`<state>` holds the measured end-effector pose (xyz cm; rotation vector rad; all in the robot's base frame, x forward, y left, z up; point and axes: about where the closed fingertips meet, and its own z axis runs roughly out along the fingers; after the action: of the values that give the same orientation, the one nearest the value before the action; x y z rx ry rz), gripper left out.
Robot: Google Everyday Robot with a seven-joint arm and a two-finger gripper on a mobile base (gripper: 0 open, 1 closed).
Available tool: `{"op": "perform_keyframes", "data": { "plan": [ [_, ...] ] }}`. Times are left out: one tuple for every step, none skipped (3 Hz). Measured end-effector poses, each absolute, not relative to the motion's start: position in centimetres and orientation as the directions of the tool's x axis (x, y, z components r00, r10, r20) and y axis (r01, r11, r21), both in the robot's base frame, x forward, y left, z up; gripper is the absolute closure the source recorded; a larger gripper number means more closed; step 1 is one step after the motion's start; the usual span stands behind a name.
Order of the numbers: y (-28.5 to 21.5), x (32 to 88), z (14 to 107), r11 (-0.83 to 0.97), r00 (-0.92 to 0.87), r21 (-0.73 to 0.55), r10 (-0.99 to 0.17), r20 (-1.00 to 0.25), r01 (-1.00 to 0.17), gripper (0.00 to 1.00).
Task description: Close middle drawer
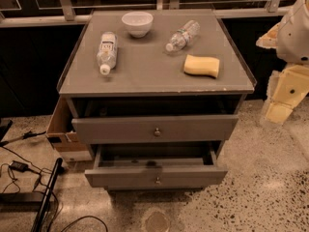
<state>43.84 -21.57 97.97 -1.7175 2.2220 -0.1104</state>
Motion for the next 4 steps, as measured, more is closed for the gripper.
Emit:
{"op": "perform_keyframes", "data": {
  "plan": [
    [-21.6, 43.8, 98.0, 0.27, -0.219, -0.259, -0.953, -0.21, -0.927, 0.0],
    [-21.5, 43.8, 97.8, 0.276, -0.222, -0.263, -0.951, -0.216, -0.924, 0.27],
    [-20.9, 43.8, 94.6, 0.334, -0.263, -0.257, -0.925, -0.275, -0.907, 0.5],
    [-19.1, 42.8, 88.8, 0.406, -0.317, -0.2, -0.875, -0.365, -0.892, 0.73]
  ]
}}
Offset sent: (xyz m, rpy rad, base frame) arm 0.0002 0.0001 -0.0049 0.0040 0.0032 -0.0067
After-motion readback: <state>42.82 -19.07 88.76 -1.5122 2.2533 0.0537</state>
